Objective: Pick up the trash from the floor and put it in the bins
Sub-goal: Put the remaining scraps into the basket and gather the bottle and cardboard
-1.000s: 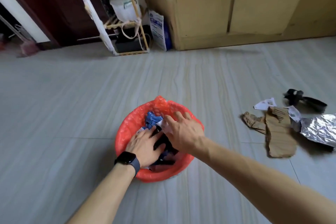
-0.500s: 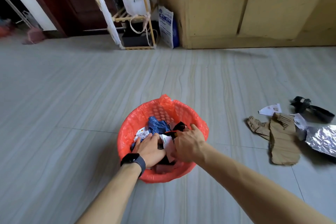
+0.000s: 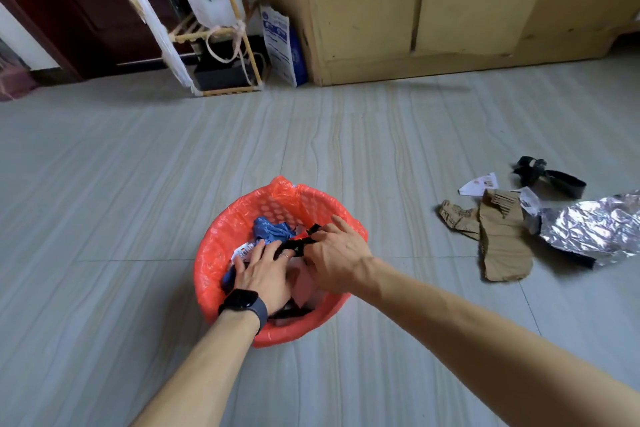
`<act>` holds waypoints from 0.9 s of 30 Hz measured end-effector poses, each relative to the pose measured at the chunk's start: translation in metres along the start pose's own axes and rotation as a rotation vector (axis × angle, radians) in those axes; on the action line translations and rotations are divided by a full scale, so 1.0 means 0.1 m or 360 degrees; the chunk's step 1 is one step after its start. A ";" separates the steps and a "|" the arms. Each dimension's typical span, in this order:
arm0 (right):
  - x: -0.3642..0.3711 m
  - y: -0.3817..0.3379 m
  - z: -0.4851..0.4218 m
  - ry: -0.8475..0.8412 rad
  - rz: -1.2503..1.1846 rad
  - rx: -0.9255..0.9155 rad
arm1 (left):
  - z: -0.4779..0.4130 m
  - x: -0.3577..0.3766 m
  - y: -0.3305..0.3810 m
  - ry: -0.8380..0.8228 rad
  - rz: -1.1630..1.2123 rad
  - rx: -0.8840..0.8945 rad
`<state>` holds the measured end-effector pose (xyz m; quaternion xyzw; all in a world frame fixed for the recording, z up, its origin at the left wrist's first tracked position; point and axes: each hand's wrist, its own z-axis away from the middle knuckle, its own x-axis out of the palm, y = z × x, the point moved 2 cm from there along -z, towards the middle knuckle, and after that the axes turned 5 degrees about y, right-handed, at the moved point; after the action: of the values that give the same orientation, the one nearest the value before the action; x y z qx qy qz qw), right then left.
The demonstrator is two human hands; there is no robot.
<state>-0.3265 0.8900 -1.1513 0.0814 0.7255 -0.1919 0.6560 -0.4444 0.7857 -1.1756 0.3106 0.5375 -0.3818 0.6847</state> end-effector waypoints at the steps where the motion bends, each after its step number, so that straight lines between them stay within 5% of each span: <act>1: -0.05 0.00 0.01 0.0069 -0.0036 -0.0022 | -0.01 -0.03 0.01 0.0049 -0.0044 -0.0025; 8: -0.31 0.40 0.38 0.0427 -0.0519 0.0095 | -0.13 -0.52 0.31 0.0799 -0.0029 -0.0209; 12: -0.20 0.95 0.98 0.0493 -0.0722 0.0448 | -0.24 -0.82 0.93 0.0930 0.0021 0.0112; 17: 0.07 1.70 1.99 0.0508 -0.0776 0.1031 | -0.30 -0.72 2.08 0.0755 0.0073 0.0617; 27: 0.54 2.95 4.17 0.0294 -0.0493 0.2052 | -0.07 0.52 4.11 -0.0056 0.0168 0.1038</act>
<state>0.1592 0.9918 -1.2824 0.3681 0.5223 -0.6711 0.3761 -0.0892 0.9935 -1.2221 0.5341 0.3581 -0.5031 0.5773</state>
